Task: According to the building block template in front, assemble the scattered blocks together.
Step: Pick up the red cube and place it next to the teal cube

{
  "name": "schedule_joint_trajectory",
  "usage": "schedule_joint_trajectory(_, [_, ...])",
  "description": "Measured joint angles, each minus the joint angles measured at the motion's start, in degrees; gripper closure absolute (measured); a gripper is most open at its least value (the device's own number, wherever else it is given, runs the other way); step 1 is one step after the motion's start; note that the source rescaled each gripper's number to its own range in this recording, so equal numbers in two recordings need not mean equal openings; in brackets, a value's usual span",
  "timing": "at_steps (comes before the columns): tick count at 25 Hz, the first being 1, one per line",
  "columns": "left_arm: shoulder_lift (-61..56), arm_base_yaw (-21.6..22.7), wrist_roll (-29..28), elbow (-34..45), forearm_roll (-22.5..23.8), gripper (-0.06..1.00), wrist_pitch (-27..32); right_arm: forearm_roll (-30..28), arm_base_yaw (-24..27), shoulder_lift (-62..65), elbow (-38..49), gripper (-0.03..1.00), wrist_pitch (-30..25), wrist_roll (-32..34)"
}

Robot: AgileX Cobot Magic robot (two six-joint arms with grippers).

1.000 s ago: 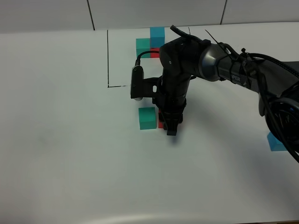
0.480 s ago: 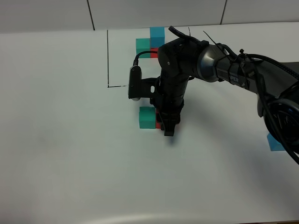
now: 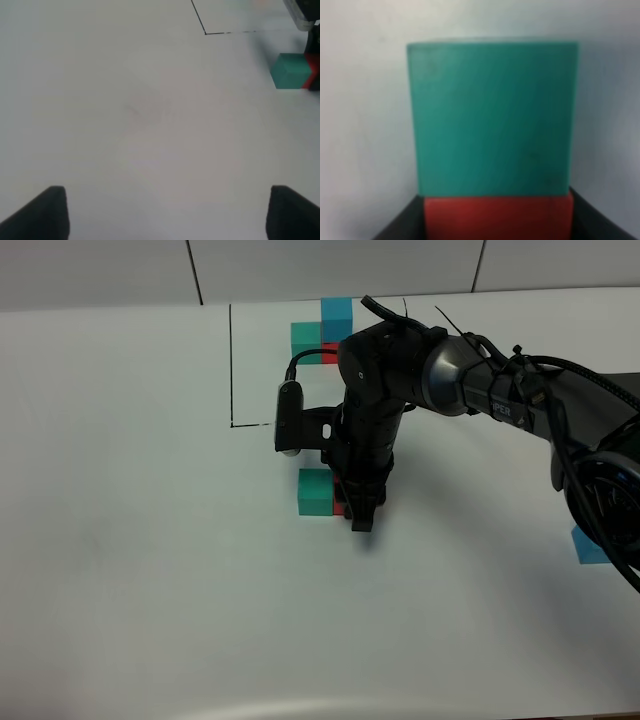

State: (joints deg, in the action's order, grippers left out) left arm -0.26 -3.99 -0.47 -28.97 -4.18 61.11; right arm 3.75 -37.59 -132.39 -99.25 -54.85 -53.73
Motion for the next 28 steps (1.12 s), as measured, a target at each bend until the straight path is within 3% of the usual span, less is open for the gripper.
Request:
schedule_joint_trajectory(19, [0.00,0.00,0.00,0.00,0.00,0.20,0.00,0.05,-0.08,0.00,-0.04,0.94,-0.40,-3.90])
schedule_joint_trajectory(21, [0.00,0.00,0.00,0.00,0.00,0.20,0.00,0.20,-0.08,-0.17,-0.04,0.85,-0.87,-4.26])
schedule_joint_trajectory(26, [-0.05,0.00,0.00,0.00,0.00,0.20,0.00,0.56,-0.44,0.34,0.03,0.46,-2.94,-4.07])
schedule_joint_trajectory(28, [-0.05,0.00,0.00,0.00,0.00,0.20,0.00,0.30,-0.13,1.43,0.08,0.37,-3.46,-2.07])
